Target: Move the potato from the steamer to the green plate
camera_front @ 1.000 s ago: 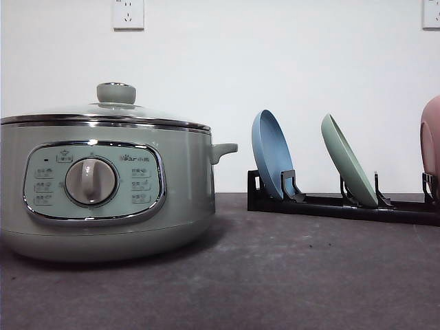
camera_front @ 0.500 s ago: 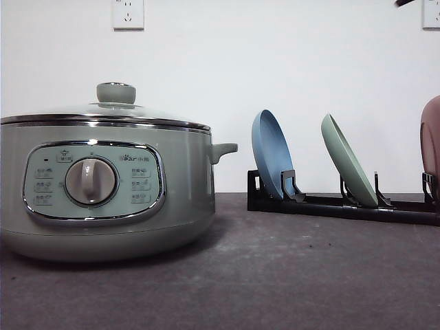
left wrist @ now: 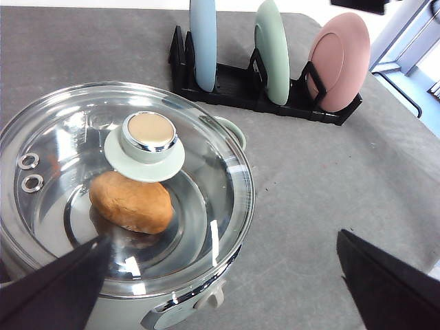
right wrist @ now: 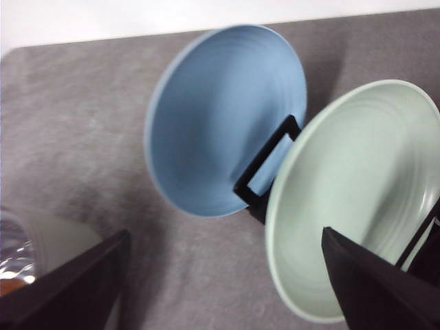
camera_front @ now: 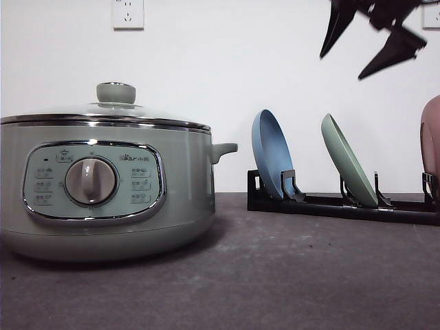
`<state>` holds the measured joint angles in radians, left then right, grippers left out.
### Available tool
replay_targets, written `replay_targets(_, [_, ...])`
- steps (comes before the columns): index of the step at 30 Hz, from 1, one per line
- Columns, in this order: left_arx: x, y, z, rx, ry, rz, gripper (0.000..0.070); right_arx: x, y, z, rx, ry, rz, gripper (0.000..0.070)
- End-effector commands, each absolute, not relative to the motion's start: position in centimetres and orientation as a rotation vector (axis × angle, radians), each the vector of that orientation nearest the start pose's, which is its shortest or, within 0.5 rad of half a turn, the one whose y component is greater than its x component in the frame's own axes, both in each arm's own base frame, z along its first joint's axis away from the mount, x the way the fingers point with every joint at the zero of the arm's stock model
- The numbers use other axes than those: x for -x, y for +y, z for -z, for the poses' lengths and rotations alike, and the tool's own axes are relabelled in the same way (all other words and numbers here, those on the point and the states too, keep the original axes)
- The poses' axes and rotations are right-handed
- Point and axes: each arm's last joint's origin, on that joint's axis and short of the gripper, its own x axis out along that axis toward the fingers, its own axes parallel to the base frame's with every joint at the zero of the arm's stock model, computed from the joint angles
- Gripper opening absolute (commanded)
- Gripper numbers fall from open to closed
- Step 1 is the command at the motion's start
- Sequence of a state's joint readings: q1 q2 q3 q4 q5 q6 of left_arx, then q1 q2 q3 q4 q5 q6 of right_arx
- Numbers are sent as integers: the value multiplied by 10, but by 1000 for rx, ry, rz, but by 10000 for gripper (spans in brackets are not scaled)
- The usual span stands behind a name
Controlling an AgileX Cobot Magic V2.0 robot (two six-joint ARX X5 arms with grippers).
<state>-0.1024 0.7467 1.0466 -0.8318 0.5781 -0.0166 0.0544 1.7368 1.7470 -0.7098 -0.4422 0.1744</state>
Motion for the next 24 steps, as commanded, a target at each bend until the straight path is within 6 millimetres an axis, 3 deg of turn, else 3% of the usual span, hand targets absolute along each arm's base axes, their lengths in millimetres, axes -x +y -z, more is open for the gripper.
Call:
replay_targets(1, [-119,-28,-374,131,499,670,672,-392,35,-361,-311,728,-413,542])
replay_targets(15, [-119,-28,-374,132,500,671,672,-435,48,-300,-316,804,-390,468])
replay_targets(24, [-119,-28,-374,132,500,670,672,-440,55,-293,-284,807,-347,224])
